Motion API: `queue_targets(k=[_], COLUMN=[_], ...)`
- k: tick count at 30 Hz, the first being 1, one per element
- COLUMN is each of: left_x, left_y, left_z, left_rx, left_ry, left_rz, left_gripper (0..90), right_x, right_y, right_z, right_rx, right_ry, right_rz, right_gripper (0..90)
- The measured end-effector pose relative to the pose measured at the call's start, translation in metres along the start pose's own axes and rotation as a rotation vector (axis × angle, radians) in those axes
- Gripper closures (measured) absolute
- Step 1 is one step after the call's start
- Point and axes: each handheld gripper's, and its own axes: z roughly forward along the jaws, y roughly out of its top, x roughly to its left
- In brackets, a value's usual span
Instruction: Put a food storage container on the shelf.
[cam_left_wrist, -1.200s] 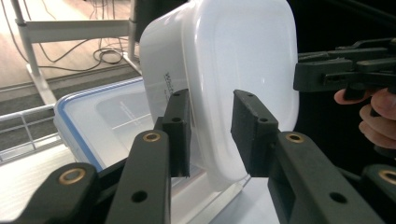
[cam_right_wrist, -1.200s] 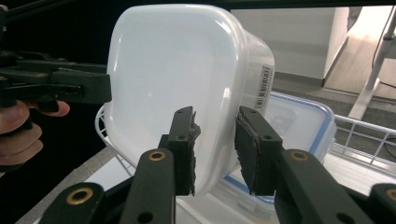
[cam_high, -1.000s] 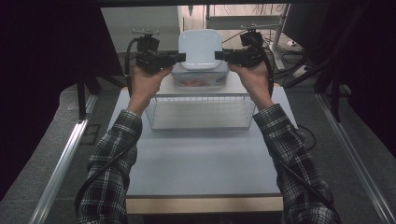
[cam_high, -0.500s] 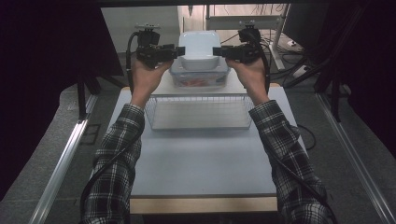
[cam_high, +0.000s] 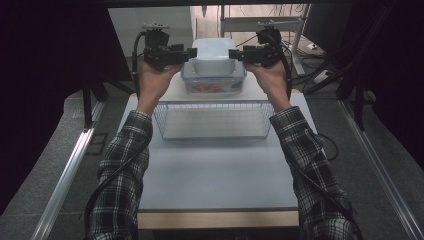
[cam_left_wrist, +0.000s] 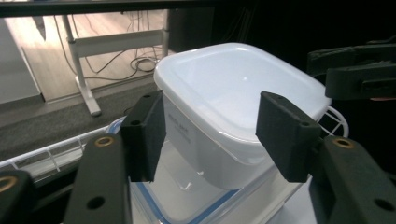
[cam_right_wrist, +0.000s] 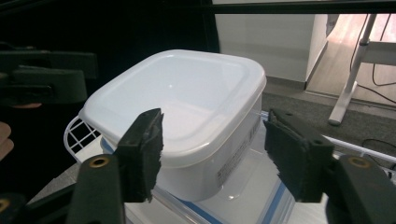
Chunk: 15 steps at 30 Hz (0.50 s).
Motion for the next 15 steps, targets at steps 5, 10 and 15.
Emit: queue_targets(k=[5, 10, 15], left_x=[-0.002, -0.004, -0.006], left_y=[-0.006, -0.016, -0.025], left_z=[-0.005, -0.007, -0.006], left_rx=[0.008, 0.020, 0.055], left_ry=[-0.036, -0.069, -0.104], left_rz=[0.031, 0.066, 0.080], left_gripper=[29.1, 22.1, 13.9], right_x=[0.000, 0.001, 0.003], right_y=[-0.004, -0.011, -0.020], right_z=[-0.003, -0.006, -0.011], right_rx=[-0.006, 0.004, 0.006], right_ry=[0.020, 0.044, 0.050], right_rz=[-0.024, -0.066, -0.084], right_gripper=[27.0, 20.9, 15.3])
